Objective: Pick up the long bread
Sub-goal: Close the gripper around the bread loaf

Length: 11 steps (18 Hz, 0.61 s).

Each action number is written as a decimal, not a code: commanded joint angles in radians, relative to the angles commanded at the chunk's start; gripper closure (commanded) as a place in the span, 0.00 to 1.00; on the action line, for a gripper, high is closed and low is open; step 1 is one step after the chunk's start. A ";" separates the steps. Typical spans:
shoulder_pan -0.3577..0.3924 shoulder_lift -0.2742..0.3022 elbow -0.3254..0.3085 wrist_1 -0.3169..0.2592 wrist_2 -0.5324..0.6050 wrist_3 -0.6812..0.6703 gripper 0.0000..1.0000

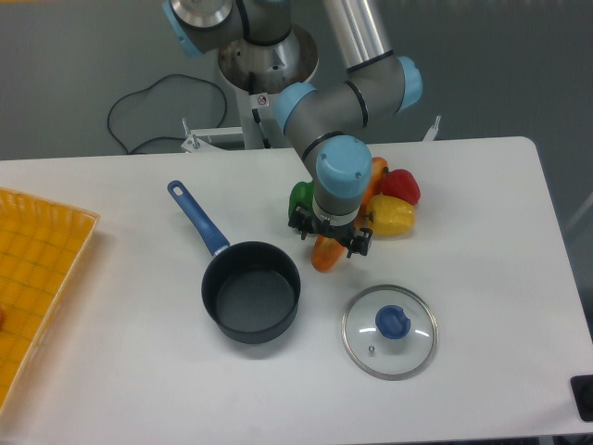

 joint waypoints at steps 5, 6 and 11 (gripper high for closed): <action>-0.002 -0.006 -0.002 0.000 0.002 0.002 0.04; -0.002 -0.009 -0.002 0.000 0.005 0.003 0.04; -0.003 -0.011 -0.006 0.000 0.028 0.011 0.13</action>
